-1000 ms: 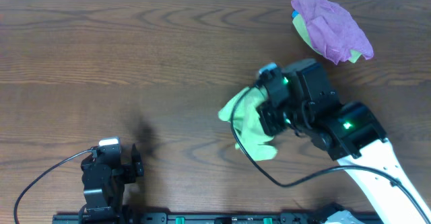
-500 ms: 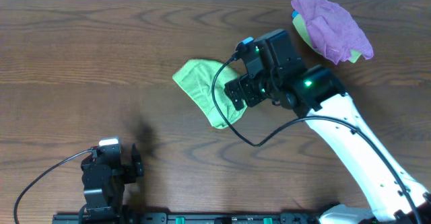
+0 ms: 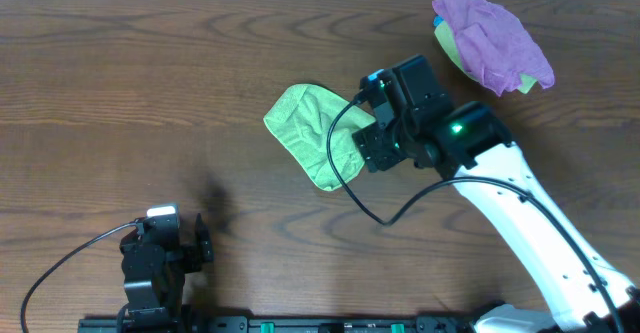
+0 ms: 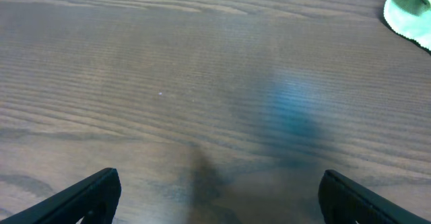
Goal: Fold the cloth
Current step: 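Drag the green cloth across the table with the right gripper to spread it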
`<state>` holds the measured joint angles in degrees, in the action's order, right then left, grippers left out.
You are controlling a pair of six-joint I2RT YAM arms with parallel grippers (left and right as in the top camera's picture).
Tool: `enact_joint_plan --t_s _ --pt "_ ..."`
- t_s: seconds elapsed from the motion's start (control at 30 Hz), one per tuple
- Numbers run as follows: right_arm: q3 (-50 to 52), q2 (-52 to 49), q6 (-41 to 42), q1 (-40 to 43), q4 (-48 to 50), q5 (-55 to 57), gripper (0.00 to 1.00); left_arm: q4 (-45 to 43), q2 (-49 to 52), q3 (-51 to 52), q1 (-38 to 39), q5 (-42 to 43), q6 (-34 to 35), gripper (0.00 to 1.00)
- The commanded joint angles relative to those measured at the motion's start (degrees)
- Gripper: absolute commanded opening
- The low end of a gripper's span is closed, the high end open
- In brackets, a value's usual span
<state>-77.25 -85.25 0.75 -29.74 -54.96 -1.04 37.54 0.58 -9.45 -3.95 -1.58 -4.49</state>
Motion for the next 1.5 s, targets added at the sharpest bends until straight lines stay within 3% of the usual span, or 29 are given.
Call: enact_joint_plan --t_s 0.0,0.07,0.1,0.43,0.9,1.47 --pt "3.9 -1.0 1.2 0.5 3.3 0.8 0.29 0.1 -0.3 0.5 0.2 -0.3 -0.2 0.95" --pt "5.9 -2.8 1.8 1.4 6.6 0.8 0.04 0.1 -0.3 0.5 0.2 -0.3 -0.2 0.95" --pt "6.2 -3.8 2.0 1.9 7.7 0.8 0.02 0.2 -0.3 0.5 0.2 -0.3 -0.2 0.95" --pt "6.3 -16.4 2.3 5.0 16.0 -5.2 0.02 0.2 -0.3 0.5 0.2 -0.3 -0.2 0.95" --pt "6.3 -21.7 2.8 7.0 24.9 -5.2 0.01 0.2 -0.3 0.5 0.2 -0.3 -0.2 0.95" --pt "6.2 -26.1 2.7 9.9 26.9 -8.5 0.01 0.1 -0.3 0.5 0.2 -0.3 -0.2 0.95"
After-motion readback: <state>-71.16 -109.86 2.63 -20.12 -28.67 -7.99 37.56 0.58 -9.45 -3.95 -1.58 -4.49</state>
